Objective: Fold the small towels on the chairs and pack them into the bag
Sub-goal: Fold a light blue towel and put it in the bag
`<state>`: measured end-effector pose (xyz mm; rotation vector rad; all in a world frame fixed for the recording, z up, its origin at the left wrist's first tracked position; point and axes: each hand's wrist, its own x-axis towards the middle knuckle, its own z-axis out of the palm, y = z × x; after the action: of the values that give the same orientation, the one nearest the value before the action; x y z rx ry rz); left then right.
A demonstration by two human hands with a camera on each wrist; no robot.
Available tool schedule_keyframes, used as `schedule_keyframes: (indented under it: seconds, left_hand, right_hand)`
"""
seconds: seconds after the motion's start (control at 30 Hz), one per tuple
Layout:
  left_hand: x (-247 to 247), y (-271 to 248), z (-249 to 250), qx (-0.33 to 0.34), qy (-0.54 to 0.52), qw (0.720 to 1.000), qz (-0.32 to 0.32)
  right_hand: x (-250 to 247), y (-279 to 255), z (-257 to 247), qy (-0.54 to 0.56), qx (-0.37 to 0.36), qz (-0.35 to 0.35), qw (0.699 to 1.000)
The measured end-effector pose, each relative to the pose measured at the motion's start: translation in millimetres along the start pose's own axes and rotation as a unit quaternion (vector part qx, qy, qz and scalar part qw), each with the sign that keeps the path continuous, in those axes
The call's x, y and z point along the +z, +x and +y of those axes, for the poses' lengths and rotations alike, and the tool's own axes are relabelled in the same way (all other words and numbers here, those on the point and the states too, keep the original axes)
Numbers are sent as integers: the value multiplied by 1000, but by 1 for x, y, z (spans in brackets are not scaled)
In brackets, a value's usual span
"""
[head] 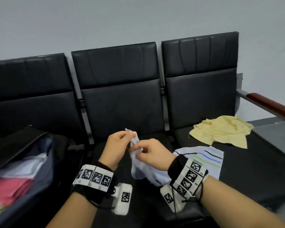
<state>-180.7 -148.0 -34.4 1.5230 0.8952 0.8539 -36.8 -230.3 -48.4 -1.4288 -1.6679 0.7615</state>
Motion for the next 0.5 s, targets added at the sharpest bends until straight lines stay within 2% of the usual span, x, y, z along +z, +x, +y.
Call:
schedule_keyframes:
  seconds: [0.07,0.13,0.2,0.27,0.3,0.37,0.5]
  left_hand:
    - [-23,-10,-12,24,4,997,67]
    - [-44,-22,-18,30,-14,995,89]
    - [-65,-33,-18,54,-14,996,75]
    - [-81,-43,-13,87,9,995,43]
    - [-88,-48,-10,101,22,994,27]
    - [-100,-56,-3,127,36,991,4]
    - [-118,-70,12,158,20,987,-14]
  right_hand:
    - [23,2,-8,-4,-18,-66,998]
    - [33,8,-13,53,3,-69,996]
    - [36,17,-17,142,40,5,989]
    - [38,28,-18,133,51,82,986]
    - [41,34,-19,104,52,88,989]
    - [51,41,-24,86,63,35,994]
    - [74,52,-32,223,97,-89,966]
